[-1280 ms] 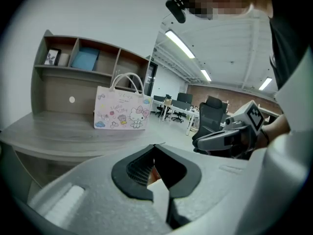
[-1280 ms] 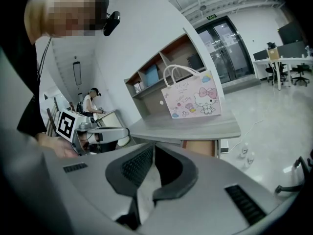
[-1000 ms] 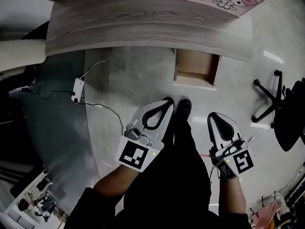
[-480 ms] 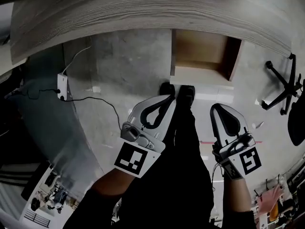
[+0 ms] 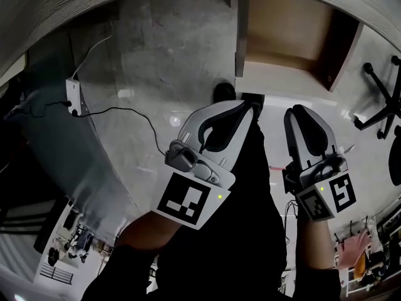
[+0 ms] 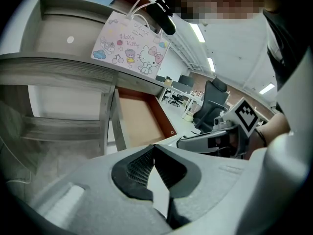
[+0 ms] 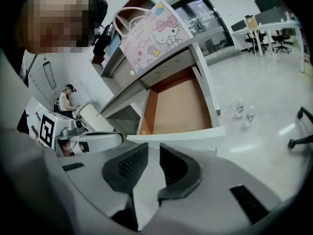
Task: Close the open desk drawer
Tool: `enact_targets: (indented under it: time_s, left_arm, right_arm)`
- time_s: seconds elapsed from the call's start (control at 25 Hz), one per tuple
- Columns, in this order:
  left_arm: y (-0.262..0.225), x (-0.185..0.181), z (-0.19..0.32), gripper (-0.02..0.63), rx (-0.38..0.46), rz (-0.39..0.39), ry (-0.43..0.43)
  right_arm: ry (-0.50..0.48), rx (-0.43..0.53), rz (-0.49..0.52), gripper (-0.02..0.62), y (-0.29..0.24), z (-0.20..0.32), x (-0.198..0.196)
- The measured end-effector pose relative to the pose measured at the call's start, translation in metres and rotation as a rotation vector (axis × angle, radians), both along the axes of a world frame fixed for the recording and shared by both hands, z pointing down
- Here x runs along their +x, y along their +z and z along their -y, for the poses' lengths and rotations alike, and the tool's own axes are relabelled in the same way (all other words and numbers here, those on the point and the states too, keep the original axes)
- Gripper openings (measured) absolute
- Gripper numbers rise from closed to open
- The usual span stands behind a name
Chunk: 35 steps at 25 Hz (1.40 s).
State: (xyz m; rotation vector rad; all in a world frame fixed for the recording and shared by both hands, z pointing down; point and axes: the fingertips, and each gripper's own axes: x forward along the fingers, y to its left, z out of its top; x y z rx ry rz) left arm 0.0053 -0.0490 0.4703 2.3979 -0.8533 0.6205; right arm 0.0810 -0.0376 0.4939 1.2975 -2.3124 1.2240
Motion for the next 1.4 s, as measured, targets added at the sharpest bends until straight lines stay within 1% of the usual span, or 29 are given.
enact_targets:
  time_s: [0.08,0.24,0.36,0.52,0.56,0.68,0.84,0.96,1.2,1.32,1.4]
  left_arm:
    - [0.001,0.000,-0.002,0.008,0.002,-0.003,0.002]
    - [0.004,-0.004,-0.001,0.008,0.000,-0.009,-0.013]
    - [0.002,-0.003,-0.001,0.008,-0.009,-0.025,-0.016]
    - [-0.007,0.000,0.002,0.008,0.011,-0.032,-0.006]
    - [-0.010,0.001,0.003,0.008,0.014,-0.034,-0.004]
    - [-0.020,0.001,0.003,0.008,0.028,-0.038,0.007]
    - [-0.037,0.005,0.005,0.008,0.036,-0.060,0.021]
    - [-0.047,0.011,0.005,0.008,0.044,-0.074,0.025]
    - [-0.048,0.014,0.023,0.008,0.070,-0.098,0.007]
    - [-0.042,0.016,0.037,0.008,0.062,-0.096,-0.023]
    - [-0.039,0.017,0.047,0.008,0.075,-0.089,-0.034]
  right_arm:
    - [0.020,-0.030,0.048,0.130,0.003,0.001,-0.004]
    - [0.053,-0.070,0.088,0.164,0.007,0.009,-0.008]
    - [0.060,-0.090,0.086,0.164,0.006,0.008,-0.007]
    - [0.074,-0.095,0.071,0.163,0.003,0.010,-0.007]
    - [0.081,-0.087,0.067,0.160,0.000,0.010,-0.006]
    - [0.102,-0.054,0.058,0.121,-0.012,0.011,-0.003]
    - [0.119,0.024,0.052,0.114,-0.035,0.030,0.004]
    - [0.105,0.084,0.036,0.103,-0.051,0.049,0.007]
    - [0.075,0.124,0.030,0.095,-0.055,0.075,-0.001]
    - [0.061,0.128,0.031,0.089,-0.050,0.084,-0.003]
    - [0.065,0.127,0.034,0.083,-0.048,0.089,-0.003]
